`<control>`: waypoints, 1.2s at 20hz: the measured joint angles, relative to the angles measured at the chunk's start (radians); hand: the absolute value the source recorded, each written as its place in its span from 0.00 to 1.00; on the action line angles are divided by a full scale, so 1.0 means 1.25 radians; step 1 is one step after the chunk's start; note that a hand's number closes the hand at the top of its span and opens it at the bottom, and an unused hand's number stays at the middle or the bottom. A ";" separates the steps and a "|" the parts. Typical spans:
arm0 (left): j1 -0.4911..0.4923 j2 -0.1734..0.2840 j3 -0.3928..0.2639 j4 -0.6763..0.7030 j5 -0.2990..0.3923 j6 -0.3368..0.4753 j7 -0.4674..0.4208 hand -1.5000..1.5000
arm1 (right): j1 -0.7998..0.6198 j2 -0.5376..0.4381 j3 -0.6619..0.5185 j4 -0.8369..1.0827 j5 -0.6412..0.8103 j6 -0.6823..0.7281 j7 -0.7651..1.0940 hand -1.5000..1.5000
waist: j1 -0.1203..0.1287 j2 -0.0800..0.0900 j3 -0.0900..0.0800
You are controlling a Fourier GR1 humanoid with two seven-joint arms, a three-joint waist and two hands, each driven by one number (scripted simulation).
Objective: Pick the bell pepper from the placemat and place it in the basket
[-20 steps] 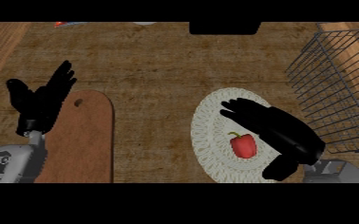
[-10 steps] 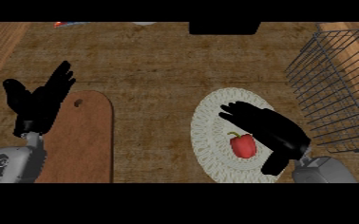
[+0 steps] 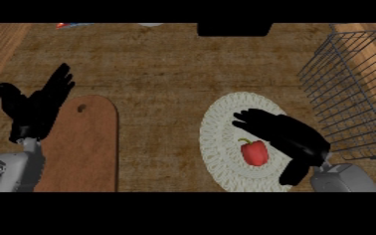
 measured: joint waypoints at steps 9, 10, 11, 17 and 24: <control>-0.012 -0.024 0.020 0.007 -0.030 -0.010 0.005 0.50 | 0.021 0.021 0.004 0.035 0.072 -0.043 -0.045 0.00 | 0.000 0.000 0.000; -0.002 -0.025 0.021 -0.011 -0.030 -0.010 0.015 0.50 | 0.026 0.024 0.006 0.032 0.082 -0.049 -0.042 0.00 | 0.000 0.000 0.000; -0.003 -0.027 0.023 -0.015 -0.031 -0.012 0.020 0.50 | 0.038 0.024 0.006 0.037 0.092 -0.065 -0.049 0.00 | 0.000 0.000 0.000; -0.011 -0.036 0.033 -0.018 -0.046 -0.020 0.023 0.50 | 0.018 0.054 0.008 0.107 0.156 -0.122 -0.056 1.00 | 0.001 0.000 0.000; 0.007 -0.067 0.025 -0.027 -0.069 -0.013 0.018 0.50 | 0.015 0.060 0.050 0.124 0.245 -0.164 -0.069 1.00 | 0.000 -0.003 -0.004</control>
